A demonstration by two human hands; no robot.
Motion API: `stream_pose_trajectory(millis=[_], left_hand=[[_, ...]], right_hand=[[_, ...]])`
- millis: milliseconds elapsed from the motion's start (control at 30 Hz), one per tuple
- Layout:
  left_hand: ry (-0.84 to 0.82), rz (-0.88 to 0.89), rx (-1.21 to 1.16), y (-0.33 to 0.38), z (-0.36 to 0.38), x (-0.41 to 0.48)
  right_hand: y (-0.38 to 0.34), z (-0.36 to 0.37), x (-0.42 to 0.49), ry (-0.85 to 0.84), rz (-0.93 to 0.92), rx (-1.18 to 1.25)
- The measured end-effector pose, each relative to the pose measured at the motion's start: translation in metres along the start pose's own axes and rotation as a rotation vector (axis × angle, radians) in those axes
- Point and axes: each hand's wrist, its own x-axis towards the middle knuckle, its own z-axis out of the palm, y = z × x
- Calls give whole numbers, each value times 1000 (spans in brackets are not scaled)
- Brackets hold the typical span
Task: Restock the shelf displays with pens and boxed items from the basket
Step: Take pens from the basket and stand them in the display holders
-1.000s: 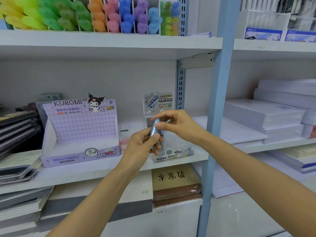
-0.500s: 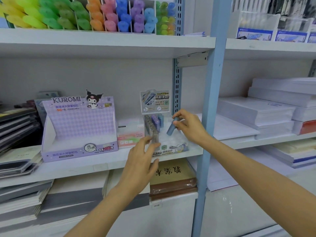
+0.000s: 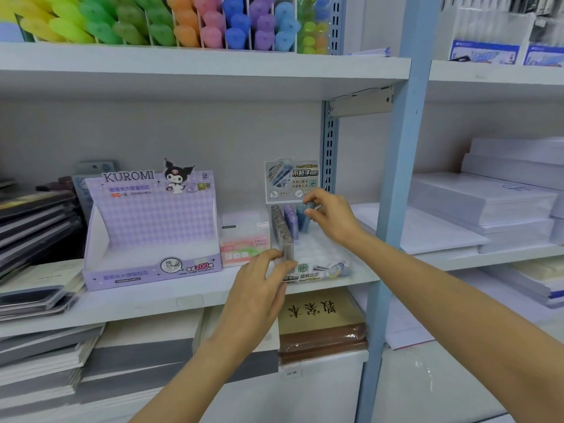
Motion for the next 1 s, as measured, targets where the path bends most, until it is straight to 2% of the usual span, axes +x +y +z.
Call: stream_pose_trajectory(millis=[200, 433, 667, 767, 867, 933, 1000], left_hand=[[21, 18, 2, -3, 3, 1], [58, 9, 13, -2, 8, 2], [41, 1, -28, -2, 7, 2], [2, -6, -87, -2, 5, -4], [73, -18, -77, -2, 5, -25], [172, -18, -74, -3, 12, -49], [165, -44, -125, -5, 28, -83]], right_hand=[[10, -7, 13, -181, -2, -48], [18, 10, 7, -77, -13, -75], [9, 0, -2, -88, -33, -162], [-14, -10, -34, 68, -147, -27], [-38, -12, -88, 172, -270, 179], [-46, -2, -129, 117, -292, 298], [-45, 18, -170, -21, -262, 386]])
